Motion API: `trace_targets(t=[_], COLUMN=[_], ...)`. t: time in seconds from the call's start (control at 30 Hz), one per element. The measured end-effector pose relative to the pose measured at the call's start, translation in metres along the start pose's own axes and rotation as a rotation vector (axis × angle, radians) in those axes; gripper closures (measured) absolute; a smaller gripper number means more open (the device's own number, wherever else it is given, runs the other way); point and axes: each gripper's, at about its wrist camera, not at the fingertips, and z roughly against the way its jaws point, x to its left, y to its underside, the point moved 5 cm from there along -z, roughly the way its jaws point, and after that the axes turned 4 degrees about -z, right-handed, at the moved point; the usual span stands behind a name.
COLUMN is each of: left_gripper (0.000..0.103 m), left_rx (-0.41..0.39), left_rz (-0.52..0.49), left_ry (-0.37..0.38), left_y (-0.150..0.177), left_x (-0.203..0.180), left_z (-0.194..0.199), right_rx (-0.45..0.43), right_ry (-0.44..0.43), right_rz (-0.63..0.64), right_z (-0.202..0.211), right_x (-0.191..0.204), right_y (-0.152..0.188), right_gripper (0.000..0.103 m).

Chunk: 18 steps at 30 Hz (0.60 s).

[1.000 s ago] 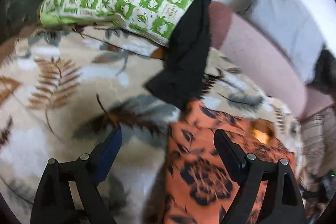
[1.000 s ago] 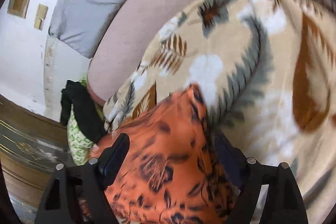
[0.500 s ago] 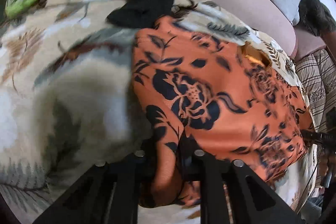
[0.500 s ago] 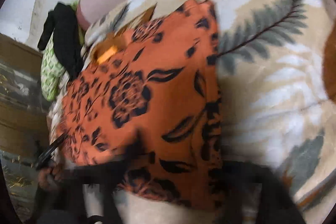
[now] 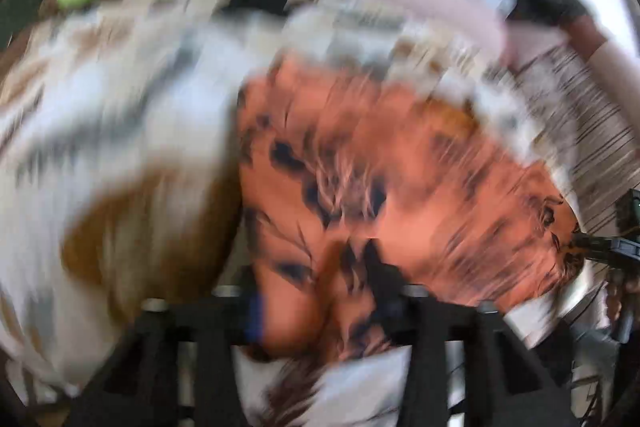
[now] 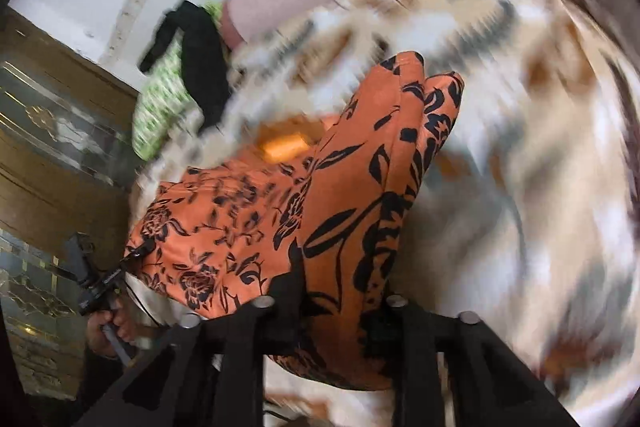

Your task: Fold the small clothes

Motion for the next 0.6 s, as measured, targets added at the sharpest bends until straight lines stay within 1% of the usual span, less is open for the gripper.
trace_targets(t=[0.03, 0.07, 0.1, 0.13, 0.17, 0.2, 0.23, 0.27, 0.33, 0.43, 0.47, 0.57, 0.6], left_gripper=[0.055, 0.053, 0.053, 0.051, 0.042, 0.038, 0.035, 0.035, 0.035, 0.035, 0.035, 0.035, 0.035], left_rx=[-0.003, -0.028, -0.059, -0.104, -0.139, -0.172, -0.187, -0.194, -0.17, -0.116, -0.1, -0.091, -0.085], left_rz=[0.013, 0.022, 0.035, 0.044, 0.047, 0.043, 0.035, 0.02, 0.003, 0.027, 0.02, 0.007, 0.007], left_ry=[0.005, 0.021, 0.019, 0.013, 0.012, 0.01, 0.009, 0.011, 0.02, 0.052, 0.054, 0.036, 0.035], left_y=[0.006, 0.003, -0.004, -0.015, -0.025, -0.037, -0.048, -0.056, -0.07, -0.081, -0.084, -0.089, -0.089], left_x=[0.006, 0.01, 0.014, 0.018, 0.02, 0.022, 0.024, 0.025, 0.026, 0.027, 0.027, 0.024, 0.022], left_z=[-0.001, 0.005, 0.014, 0.026, 0.035, 0.042, 0.042, 0.04, 0.024, 0.001, -0.007, -0.02, -0.023], right_rx=[0.049, 0.064, 0.033, -0.007, -0.049, -0.088, -0.135, -0.16, -0.19, -0.199, -0.2, -0.208, -0.202], right_ry=[0.064, 0.135, 0.11, 0.085, 0.077, 0.068, 0.06, 0.064, 0.081, 0.133, 0.152, 0.215, 0.253], right_rz=[-0.04, -0.062, -0.053, -0.053, -0.056, -0.049, -0.033, -0.024, -0.001, 0.034, 0.046, 0.109, 0.127], right_z=[-0.013, -0.019, -0.016, -0.008, 0.003, 0.012, 0.021, 0.023, 0.019, 0.0, -0.004, -0.02, -0.027], right_x=[-0.021, -0.038, -0.039, -0.037, -0.035, -0.032, -0.028, -0.024, -0.02, -0.014, -0.017, -0.016, -0.017], right_y=[0.017, 0.028, 0.03, 0.028, 0.022, 0.016, 0.007, -0.005, -0.025, -0.056, -0.062, -0.082, -0.087], right_gripper=[0.023, 0.025, 0.025, 0.025, 0.025, 0.025, 0.025, 0.025, 0.025, 0.025, 0.025, 0.025, 0.025])
